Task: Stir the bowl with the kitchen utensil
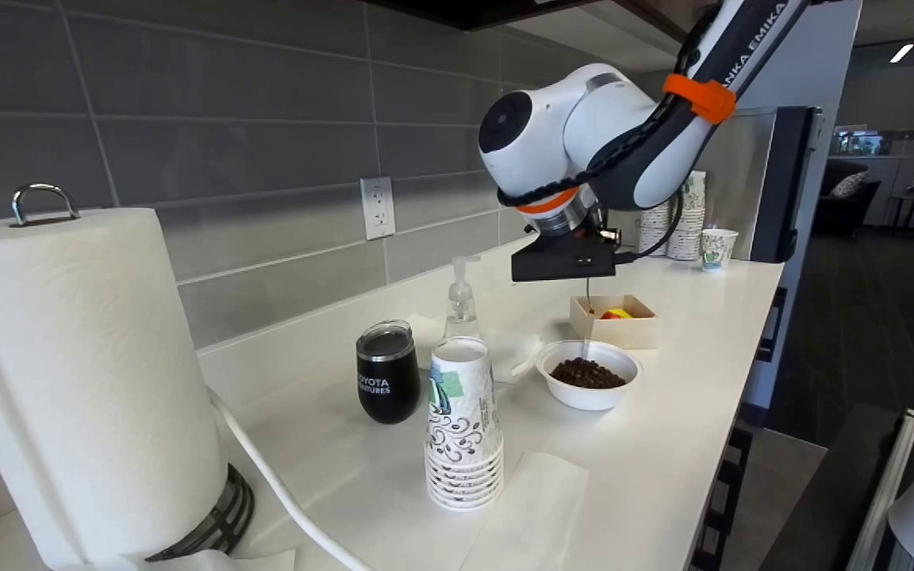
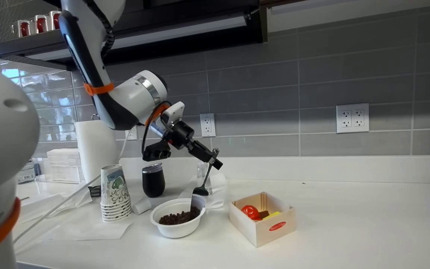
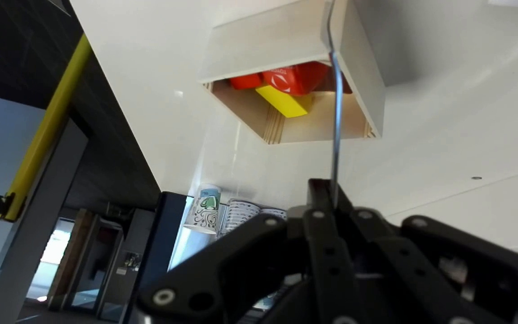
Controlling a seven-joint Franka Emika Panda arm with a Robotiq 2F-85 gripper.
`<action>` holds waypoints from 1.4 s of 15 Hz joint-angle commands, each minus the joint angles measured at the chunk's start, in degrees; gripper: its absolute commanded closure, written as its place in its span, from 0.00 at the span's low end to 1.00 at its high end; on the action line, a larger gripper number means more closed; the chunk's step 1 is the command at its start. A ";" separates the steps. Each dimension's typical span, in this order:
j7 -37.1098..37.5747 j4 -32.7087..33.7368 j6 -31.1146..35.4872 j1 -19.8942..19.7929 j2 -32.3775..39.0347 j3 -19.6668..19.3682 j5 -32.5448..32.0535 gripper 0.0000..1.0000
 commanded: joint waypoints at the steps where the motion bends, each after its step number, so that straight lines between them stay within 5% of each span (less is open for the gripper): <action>1: 3.90 -1.02 1.85 0.51 -0.94 0.24 -2.17 0.99; 11: -2.60 -1.57 10.38 -0.58 -1.73 -1.18 4.49 0.99; 21: -14.00 -0.86 6.98 -1.90 -0.66 -2.94 17.06 0.99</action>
